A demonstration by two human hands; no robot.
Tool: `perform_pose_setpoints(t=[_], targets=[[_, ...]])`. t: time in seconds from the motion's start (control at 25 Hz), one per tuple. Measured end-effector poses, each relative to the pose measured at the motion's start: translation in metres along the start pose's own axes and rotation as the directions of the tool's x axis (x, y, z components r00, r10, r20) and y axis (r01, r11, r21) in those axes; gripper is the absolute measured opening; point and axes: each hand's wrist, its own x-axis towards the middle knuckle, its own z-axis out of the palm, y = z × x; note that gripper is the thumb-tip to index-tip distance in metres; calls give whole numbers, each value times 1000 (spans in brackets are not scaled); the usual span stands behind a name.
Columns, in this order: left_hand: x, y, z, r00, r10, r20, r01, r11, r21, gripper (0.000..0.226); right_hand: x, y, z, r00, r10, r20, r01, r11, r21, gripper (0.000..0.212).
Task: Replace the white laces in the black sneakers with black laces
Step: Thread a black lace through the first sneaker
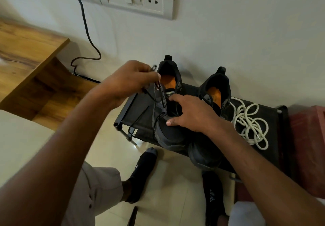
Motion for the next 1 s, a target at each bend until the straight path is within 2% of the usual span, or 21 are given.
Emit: perform_pose_setpoints(t=[0.08, 0.16, 0.24, 0.32, 0.4, 0.48, 0.52, 0.56, 0.6, 0.64, 0.68, 0.76, 0.8, 0.92, 1.0], targets=[[-4, 4, -11, 998, -2, 62, 13, 985, -171, 23, -1, -1, -1, 1000, 5, 11, -5, 1000, -5, 89], [-5, 2, -10, 998, -44, 46, 52, 982, -182, 14, -2, -2, -2, 1000, 13, 9, -13, 1000, -14, 89], [-1, 0, -9, 996, -55, -75, 29, 949, -314, 14, -3, -3, -2, 1000, 17, 10, -17, 1000, -21, 90], [4, 2, -13, 973, -53, -227, -73, 855, -513, 20, -3, -4, -2, 1000, 15, 1, -14, 1000, -24, 90], [5, 1, -13, 945, -51, -324, -135, 840, -526, 19, -3, -4, -3, 1000, 13, -3, -13, 999, -32, 90], [6, -4, -6, 952, -60, -300, -43, 945, -324, 13, -4, -5, -3, 1000, 19, 0, -19, 999, -38, 91], [8, -10, -1, 965, -69, -255, 44, 994, -104, 15, -4, -5, -3, 1000, 23, 1, -23, 999, -42, 92], [11, -18, 4, 974, -70, -217, 107, 981, 160, 19, -5, -6, -3, 1000, 19, -9, -20, 999, -39, 91], [15, -27, 8, 976, -54, -212, 136, 911, 390, 22, -6, -8, -4, 999, 1, -33, -2, 1000, -22, 87], [18, -34, 8, 970, -31, -240, 159, 830, 535, 22, -7, -9, -4, 996, -33, -78, 34, 999, 9, 79], [21, -38, 8, 963, -9, -270, 177, 777, 604, 20, -8, -12, -4, 988, -75, -135, 82, 996, 45, 67], [23, -43, 6, 956, -13, -293, 206, 738, 642, 15, -13, -24, -2, 968, -144, -206, 160, 985, 65, 45], [24, -44, 6, 958, -26, -286, 215, 725, 655, 16, -16, -30, 1, 966, -172, -196, 180, 983, 23, 36], [24, -46, 7, 971, -29, -238, 191, 698, 691, 22, -18, -41, 15, 981, -185, -50, 178, 975, -131, 29], [25, -45, 8, 979, -30, -201, 165, 696, 699, 22, -16, -44, 17, 989, -143, -30, 140, 986, -85, 19]])
